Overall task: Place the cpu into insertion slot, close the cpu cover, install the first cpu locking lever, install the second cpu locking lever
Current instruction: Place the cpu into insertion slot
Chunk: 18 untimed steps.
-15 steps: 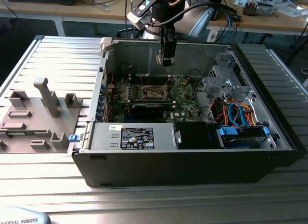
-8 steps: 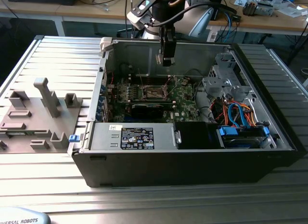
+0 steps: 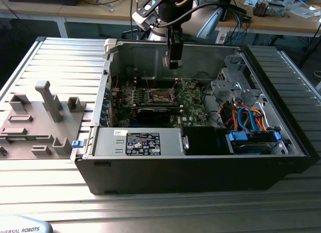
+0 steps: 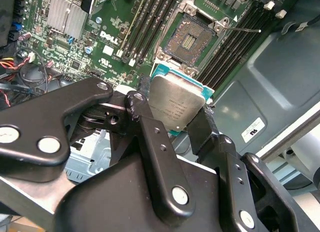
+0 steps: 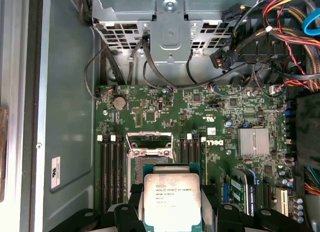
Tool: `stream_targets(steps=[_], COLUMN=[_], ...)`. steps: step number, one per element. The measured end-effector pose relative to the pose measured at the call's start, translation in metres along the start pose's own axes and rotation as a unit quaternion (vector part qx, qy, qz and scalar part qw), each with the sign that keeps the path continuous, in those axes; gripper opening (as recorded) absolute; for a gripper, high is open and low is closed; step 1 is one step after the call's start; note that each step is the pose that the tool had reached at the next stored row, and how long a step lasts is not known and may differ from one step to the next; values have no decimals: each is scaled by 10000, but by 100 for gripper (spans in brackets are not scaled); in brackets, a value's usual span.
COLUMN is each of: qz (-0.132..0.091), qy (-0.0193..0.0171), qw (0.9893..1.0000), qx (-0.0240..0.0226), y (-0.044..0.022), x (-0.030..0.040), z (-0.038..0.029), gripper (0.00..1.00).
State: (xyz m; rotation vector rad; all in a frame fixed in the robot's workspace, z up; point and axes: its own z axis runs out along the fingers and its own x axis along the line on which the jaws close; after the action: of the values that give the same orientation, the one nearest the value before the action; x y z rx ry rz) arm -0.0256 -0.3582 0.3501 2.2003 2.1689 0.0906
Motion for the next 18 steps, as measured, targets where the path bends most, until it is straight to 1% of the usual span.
stream_targets(steps=[18], qz=[44], qy=[-3], qw=[10000], qx=[0], y=[0], x=[0], z=[0], gripper=[54])
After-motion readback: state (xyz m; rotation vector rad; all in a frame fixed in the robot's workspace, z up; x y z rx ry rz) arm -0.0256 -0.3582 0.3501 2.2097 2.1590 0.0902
